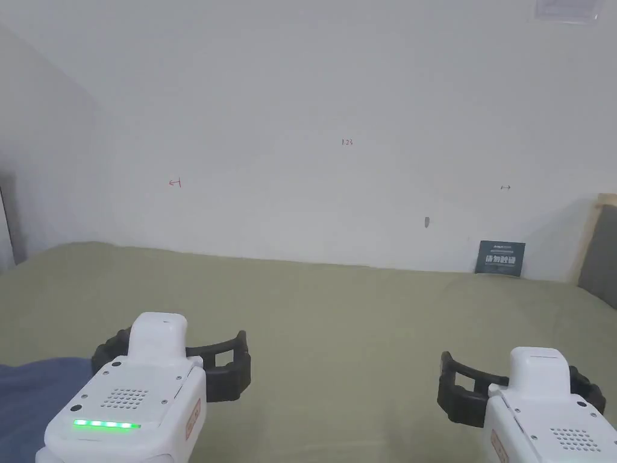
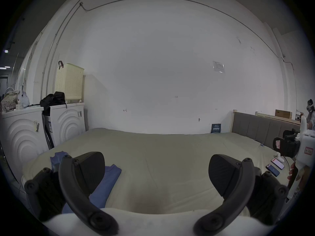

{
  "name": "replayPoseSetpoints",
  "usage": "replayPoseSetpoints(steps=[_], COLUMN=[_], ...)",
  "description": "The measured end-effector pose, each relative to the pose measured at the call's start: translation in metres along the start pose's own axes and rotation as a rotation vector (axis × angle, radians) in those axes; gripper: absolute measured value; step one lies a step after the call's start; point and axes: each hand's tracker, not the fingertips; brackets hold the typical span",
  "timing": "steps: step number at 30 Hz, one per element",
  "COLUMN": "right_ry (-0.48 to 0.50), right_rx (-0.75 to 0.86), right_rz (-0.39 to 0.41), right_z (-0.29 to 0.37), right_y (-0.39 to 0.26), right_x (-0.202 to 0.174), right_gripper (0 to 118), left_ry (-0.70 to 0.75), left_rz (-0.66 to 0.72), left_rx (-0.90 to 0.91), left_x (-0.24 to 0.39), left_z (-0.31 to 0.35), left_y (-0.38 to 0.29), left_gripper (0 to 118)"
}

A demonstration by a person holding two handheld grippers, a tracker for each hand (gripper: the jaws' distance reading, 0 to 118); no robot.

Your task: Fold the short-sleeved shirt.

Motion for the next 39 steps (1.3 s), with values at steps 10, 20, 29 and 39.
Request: replayPoseSetpoints(steps=[10, 20, 29, 39], right_ry=[-0.011, -0.009, 0.000, 0.009], right_rx=[-0.006, 0.002, -0.007, -0.006], right_rz=[-0.012, -0.008, -0.010, -0.010], right_z=[-0.0023, -0.0015, 0.0001, 0.0022], right_y=[-0.0006, 0.0009, -0.0008, -0.0013], right_x=[0.0041, 0.0042, 0.0018, -0.0004], right_gripper=[118, 118, 118, 118], left_ry=[0.006, 0.017, 0.015, 0.016], left_rz=[-0.012, 0.005, 0.013, 0.014], left_rx=[0.001, 0.000, -0.007, -0.007], left_x=[0.0013, -0.0023, -0.0040, -0.0055], left_z=[-0.0006, -0.0022, 0.0006, 0.0019], left_y=[0.0001, 0.0005, -0.0017, -0.0022], left_gripper=[118, 118, 118, 118])
